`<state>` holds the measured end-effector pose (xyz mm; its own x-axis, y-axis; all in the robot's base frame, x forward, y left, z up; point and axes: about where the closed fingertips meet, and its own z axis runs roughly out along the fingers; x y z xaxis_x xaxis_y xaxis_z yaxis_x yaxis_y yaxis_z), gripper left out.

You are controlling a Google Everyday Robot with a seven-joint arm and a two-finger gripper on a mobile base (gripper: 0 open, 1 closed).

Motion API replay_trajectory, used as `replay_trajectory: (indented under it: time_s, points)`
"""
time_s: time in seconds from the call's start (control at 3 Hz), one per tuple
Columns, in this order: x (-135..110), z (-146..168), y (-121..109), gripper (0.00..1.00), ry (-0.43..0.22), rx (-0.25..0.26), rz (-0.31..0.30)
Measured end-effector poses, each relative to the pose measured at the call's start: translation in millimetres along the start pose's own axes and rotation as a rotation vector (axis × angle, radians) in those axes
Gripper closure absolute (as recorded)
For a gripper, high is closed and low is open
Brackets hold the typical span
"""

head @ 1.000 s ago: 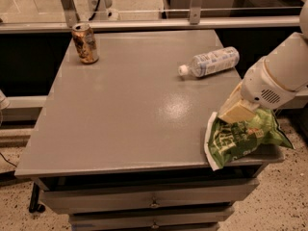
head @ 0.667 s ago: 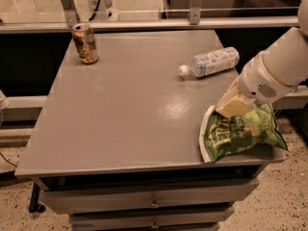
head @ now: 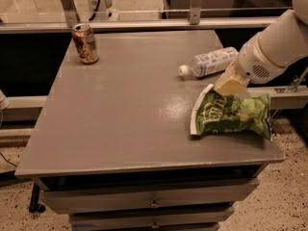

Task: Move green jalapeno chip bag near blue plastic bottle

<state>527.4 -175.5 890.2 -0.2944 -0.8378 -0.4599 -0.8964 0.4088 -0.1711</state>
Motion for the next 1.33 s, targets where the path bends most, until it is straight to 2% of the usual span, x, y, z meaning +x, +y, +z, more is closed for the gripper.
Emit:
replay_trajectory:
  time_s: [0.33, 0.67, 1.0, 1.33]
  points:
    - [-20.0, 0.9, -36.2, 1.0, -0.024, 0.061, -0.042]
    - [-45.4, -0.6, -61.9, 1.0, -0.061, 0.103, -0.09]
    - [-67.8, -3.7, -72.4, 0.84, -0.097, 0.121, -0.132]
    - [-80.4, -3.1, -74.9, 0.61, -0.122, 0.114, -0.165]
